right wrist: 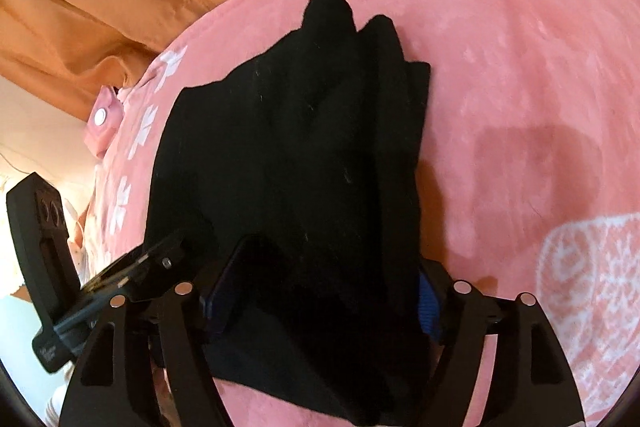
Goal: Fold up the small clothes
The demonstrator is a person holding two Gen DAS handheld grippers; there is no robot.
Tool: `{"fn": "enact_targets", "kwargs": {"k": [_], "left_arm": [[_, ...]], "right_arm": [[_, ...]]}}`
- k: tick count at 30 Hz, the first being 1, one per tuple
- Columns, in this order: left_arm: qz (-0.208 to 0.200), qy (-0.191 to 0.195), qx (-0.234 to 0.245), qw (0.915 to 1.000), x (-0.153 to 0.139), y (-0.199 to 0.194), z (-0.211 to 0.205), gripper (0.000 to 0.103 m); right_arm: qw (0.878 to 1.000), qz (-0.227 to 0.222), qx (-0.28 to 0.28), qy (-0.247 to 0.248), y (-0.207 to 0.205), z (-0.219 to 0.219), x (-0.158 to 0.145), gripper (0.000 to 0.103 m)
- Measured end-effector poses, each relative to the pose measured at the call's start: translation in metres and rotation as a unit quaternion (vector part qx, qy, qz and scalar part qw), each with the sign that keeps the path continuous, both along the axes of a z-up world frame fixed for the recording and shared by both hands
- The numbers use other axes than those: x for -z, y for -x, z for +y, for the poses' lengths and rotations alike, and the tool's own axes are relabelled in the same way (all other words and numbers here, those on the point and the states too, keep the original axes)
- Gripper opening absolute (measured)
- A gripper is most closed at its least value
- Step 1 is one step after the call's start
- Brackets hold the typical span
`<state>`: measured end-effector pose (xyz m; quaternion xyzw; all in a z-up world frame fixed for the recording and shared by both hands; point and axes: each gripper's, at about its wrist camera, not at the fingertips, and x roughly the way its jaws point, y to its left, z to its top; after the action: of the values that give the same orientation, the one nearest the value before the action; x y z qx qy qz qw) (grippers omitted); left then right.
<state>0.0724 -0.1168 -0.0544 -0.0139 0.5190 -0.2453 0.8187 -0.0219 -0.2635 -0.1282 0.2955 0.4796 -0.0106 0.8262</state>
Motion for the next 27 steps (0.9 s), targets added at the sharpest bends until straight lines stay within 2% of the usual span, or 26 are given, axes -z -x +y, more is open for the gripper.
{"fn": "enact_targets", "kwargs": {"k": [11, 13, 15, 16, 17, 18, 20, 23, 27], "left_arm": [[0.013, 0.007, 0.001, 0.9999, 0.0, -0.008, -0.004, 0.095], [0.019, 0.016, 0.013, 0.9996, 0.0, -0.012, -0.004, 0.093], [0.026, 0.026, 0.017, 0.9992, -0.002, -0.015, -0.004, 0.084], [0.032, 0.04, 0.017, 0.9985, -0.004, -0.016, -0.002, 0.073], [0.04, 0.054, 0.014, 0.9976, -0.005, -0.017, 0.001, 0.063], [0.043, 0.063, 0.015, 0.997, -0.007, -0.018, 0.004, 0.057], [0.048, 0.081, 0.025, 0.9952, -0.014, -0.02, 0.006, 0.033], [0.049, 0.125, 0.051, 0.9897, -0.031, -0.02, 0.008, 0.024], [0.002, 0.153, 0.099, 0.9832, -0.071, -0.002, -0.002, 0.023]], "right_arm": [[0.999, -0.021, 0.016, -0.025, -0.013, -0.009, -0.001, 0.073], [0.999, -0.027, 0.018, -0.031, -0.014, -0.011, -0.002, 0.068], [0.999, -0.023, 0.018, -0.026, -0.016, -0.013, -0.002, 0.045], [0.999, -0.024, 0.016, -0.026, -0.017, -0.014, -0.003, 0.041], [0.999, -0.026, 0.017, -0.028, -0.016, -0.014, -0.004, 0.029], [0.999, -0.029, 0.018, -0.026, -0.015, -0.015, -0.008, 0.023], [0.999, -0.044, 0.013, -0.016, -0.01, -0.013, -0.019, 0.019], [0.998, -0.068, 0.002, 0.009, 0.0, -0.005, -0.039, 0.017], [0.992, -0.118, -0.001, 0.034, 0.027, 0.0, -0.077, 0.017]]}}
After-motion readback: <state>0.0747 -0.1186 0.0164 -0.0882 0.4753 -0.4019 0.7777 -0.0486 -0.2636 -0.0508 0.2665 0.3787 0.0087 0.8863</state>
